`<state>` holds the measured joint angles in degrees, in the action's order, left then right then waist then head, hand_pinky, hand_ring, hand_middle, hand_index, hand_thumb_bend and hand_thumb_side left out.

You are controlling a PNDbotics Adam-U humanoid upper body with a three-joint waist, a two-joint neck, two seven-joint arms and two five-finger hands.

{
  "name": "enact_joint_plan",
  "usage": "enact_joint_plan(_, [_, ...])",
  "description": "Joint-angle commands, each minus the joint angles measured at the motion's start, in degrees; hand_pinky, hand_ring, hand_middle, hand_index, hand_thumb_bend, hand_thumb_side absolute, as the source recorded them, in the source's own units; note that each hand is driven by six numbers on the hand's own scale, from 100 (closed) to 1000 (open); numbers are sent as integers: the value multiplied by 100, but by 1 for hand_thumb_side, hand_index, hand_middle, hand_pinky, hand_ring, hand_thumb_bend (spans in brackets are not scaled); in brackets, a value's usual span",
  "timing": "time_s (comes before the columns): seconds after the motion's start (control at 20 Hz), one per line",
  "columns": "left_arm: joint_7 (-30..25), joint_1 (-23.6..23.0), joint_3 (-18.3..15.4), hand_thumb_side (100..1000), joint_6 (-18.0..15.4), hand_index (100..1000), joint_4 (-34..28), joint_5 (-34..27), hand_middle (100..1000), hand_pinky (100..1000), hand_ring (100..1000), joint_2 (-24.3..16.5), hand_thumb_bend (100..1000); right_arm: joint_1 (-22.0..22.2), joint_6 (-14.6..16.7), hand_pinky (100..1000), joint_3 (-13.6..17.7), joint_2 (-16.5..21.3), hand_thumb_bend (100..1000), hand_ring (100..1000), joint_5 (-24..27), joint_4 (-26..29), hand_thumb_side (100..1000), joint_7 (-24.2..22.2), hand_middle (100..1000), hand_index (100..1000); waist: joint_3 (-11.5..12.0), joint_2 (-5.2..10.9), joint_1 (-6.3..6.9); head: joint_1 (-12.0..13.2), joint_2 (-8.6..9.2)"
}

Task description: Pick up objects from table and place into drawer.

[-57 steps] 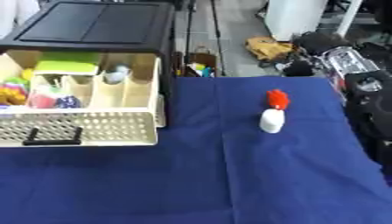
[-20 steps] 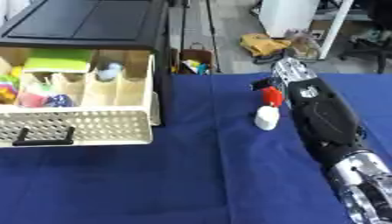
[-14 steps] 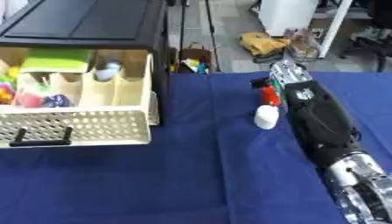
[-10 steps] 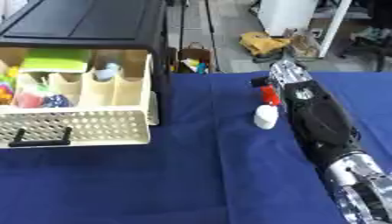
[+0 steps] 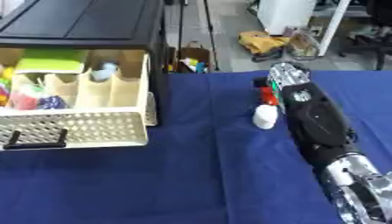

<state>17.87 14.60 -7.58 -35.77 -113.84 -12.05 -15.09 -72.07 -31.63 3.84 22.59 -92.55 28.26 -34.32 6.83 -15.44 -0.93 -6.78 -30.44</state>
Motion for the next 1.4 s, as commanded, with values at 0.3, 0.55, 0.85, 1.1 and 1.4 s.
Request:
enact_joint_plan(0.3, [-28, 21, 11, 1000, -46, 817, -75, 52, 645, 377, 541, -27, 564, -131, -421, 474, 176, 300, 338, 736, -137, 40, 1000, -11, 578, 760, 87, -5, 45, -82, 190])
enact_joint_plan(0.55, [-42, 35, 31, 1000, -48, 817, -75, 73, 645, 374, 541, -1, 566, -125, -423, 474, 177, 260, 347, 737, -39, 37, 1000, -40, 577, 759, 98, -51, 60, -109, 203])
enact_joint_plan(0.85, [-60, 58, 43, 1000, -63, 817, -75, 82, 646, 372, 540, 26, 564, -29, -568, 470, 229, 284, 349, 734, -7, 10, 1000, 8, 573, 751, 177, -124, 59, -221, 301])
enact_joint_plan(1.1, [-70, 72, 54, 1000, -63, 817, -75, 88, 646, 371, 540, 47, 565, -33, -584, 467, 206, 223, 351, 731, 39, -30, 1000, 24, 569, 746, 185, -162, 69, -242, 290])
enact_joint_plan(1.4, [-64, 95, 52, 1000, -66, 818, -75, 83, 646, 371, 540, 42, 566, -12, -594, 470, 198, 208, 342, 732, 1, -108, 1000, -6, 568, 742, 179, -176, 56, -244, 283])
